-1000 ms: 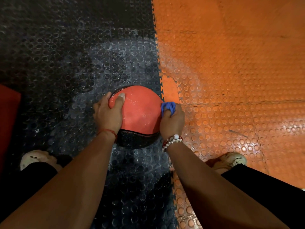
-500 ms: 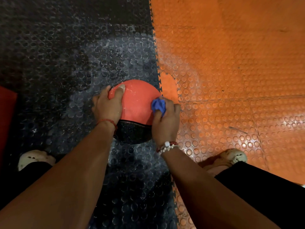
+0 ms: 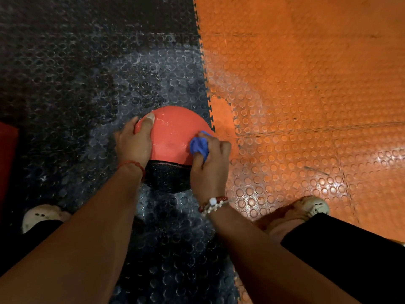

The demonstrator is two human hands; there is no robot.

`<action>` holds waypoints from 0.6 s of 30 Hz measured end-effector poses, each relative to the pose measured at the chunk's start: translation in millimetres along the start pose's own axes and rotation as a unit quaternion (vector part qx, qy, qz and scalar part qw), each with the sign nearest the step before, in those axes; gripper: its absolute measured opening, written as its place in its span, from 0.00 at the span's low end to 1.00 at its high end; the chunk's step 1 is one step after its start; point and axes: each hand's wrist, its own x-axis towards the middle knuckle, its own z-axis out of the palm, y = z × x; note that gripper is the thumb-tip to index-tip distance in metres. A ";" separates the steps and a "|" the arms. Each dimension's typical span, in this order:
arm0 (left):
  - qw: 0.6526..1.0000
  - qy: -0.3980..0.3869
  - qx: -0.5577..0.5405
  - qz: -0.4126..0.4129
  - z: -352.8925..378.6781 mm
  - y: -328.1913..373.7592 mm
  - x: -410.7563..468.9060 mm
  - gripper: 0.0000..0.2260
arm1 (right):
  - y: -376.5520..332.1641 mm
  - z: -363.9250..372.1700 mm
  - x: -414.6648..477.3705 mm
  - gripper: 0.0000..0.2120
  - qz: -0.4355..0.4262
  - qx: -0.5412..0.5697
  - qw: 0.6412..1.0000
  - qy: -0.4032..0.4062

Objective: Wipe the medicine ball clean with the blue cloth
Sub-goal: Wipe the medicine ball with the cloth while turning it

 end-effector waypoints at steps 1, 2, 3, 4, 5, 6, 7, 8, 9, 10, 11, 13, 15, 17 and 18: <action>1.000 -0.003 -0.004 0.001 -1.0 -1.1 0.4 0.37 | 2.5 -0.1 10.0 0.15 0.016 -0.001 1.000 0.008; 1.000 -0.004 -0.009 0.002 -1.6 -1.3 0.4 0.38 | 7.3 0.6 19.3 0.13 0.041 -0.004 0.999 0.013; 1.000 -0.004 -0.015 0.003 -1.3 -0.7 -0.3 0.38 | 13.3 1.0 28.7 0.11 0.075 -0.007 0.997 0.016; 1.000 -0.001 -0.019 0.004 -0.3 -1.1 -0.1 0.38 | 21.0 1.9 37.5 0.11 0.113 -0.009 0.993 0.016; 1.000 0.002 -0.020 0.004 0.9 -1.3 -0.6 0.37 | 30.5 3.7 44.7 0.11 0.153 -0.007 0.988 0.012; 1.000 0.004 -0.020 0.000 2.0 -0.4 -1.7 0.35 | 37.8 4.0 49.8 0.11 0.191 0.004 0.981 0.008; 1.000 0.006 -0.019 -0.005 2.8 0.2 -2.0 0.35 | 42.8 4.1 51.8 0.11 0.226 0.024 0.974 0.007; 1.000 0.004 -0.021 -0.009 3.0 0.3 -1.0 0.36 | 43.9 2.7 50.6 0.10 0.255 0.045 0.966 0.012; 1.000 0.005 -0.022 -0.012 2.7 -0.1 0.3 0.37 | 42.1 1.3 45.0 0.10 0.272 0.056 0.961 0.021; 1.000 0.006 -0.023 -0.013 2.3 0.1 1.1 0.37 | 36.5 -0.5 35.4 0.09 0.269 0.051 0.961 0.029; 1.000 0.007 -0.024 -0.013 1.8 -1.0 2.8 0.37 | 28.3 -1.8 22.7 0.09 0.248 0.033 0.968 0.033; 1.000 0.002 -0.016 -0.008 0.5 -1.5 3.3 0.38 | 6.7 -3.6 -2.0 0.11 0.167 0.005 0.986 0.018; 1.000 -0.010 -0.004 0.010 -2.1 -3.6 3.1 0.38 | -5.0 -3.2 -9.1 0.14 0.080 -0.003 0.997 0.002; 0.999 -0.018 -0.006 0.027 -4.3 -6.8 0.3 0.37 | -5.0 -3.6 3.5 0.15 0.040 -0.016 0.999 -0.008; 0.999 -0.020 -0.010 0.034 -5.1 -8.1 -1.1 0.36 | -3.2 -4.2 13.0 0.14 0.037 -0.021 0.999 -0.011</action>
